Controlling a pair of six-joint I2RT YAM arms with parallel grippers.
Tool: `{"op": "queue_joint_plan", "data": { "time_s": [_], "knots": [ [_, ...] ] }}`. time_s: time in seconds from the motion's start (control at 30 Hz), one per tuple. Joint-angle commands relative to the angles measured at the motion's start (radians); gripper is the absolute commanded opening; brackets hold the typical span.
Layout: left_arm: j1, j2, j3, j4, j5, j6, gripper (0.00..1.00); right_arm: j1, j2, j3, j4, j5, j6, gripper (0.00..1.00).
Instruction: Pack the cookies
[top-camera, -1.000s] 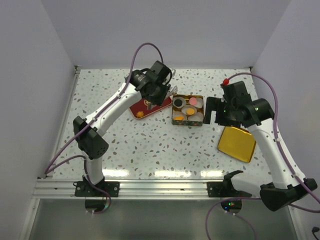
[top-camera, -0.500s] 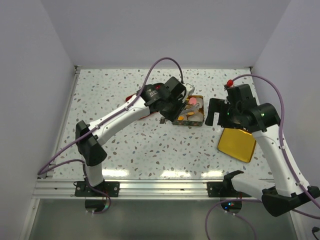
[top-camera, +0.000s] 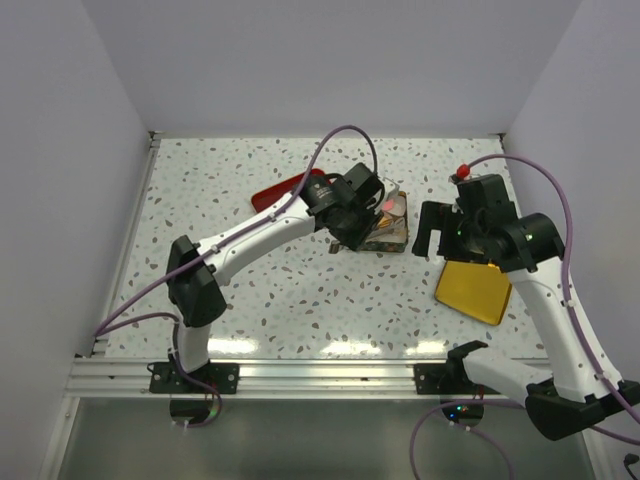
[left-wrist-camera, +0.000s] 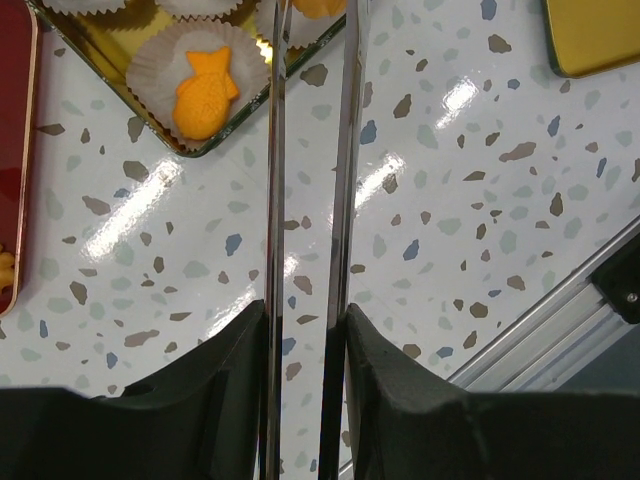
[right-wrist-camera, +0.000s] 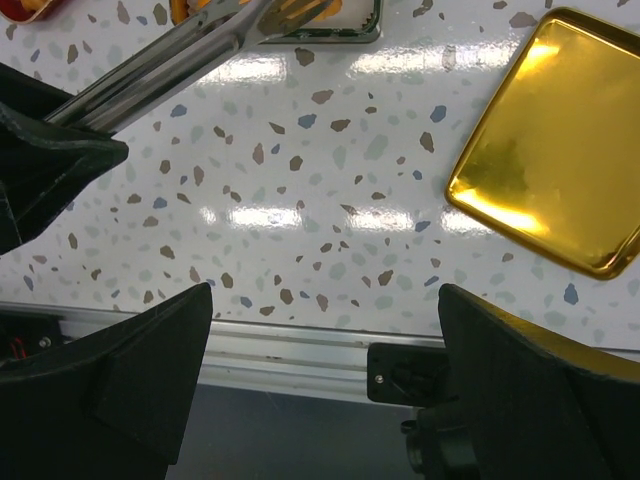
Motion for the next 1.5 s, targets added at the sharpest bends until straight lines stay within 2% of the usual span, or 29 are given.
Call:
{"op": "queue_joint_plan", "data": {
  "time_s": [0.0,0.6,0.87,1.07,1.23,1.37,1.47],
  "knots": [
    [-0.004,0.017,0.019,0.047,0.012,-0.013,0.35,-0.006,-0.022,-0.014,-0.011,0.024,0.012,0.99],
    [-0.004,0.049,0.036,0.057,0.020,-0.022,0.47,-0.006,-0.030,-0.037,0.000,0.019,0.024,0.99],
    [-0.001,0.084,0.107,0.023,-0.021,-0.030,0.50,-0.004,-0.031,-0.040,0.000,0.016,0.029,0.99],
    [0.074,0.029,0.151,-0.009,-0.070,-0.051,0.50,-0.006,-0.034,-0.039,-0.005,0.017,0.031,0.99],
    [0.219,-0.121,-0.009,0.050,-0.083,-0.066,0.49,-0.006,-0.033,-0.039,-0.006,0.014,0.031,0.99],
    [0.369,-0.291,-0.219,0.098,-0.150,-0.072,0.49,-0.004,-0.025,-0.039,0.000,-0.001,0.029,0.99],
    [0.488,-0.400,-0.379,0.153,-0.143,-0.076,0.51,-0.006,-0.014,-0.034,0.005,-0.010,0.026,0.99]
  ]
}}
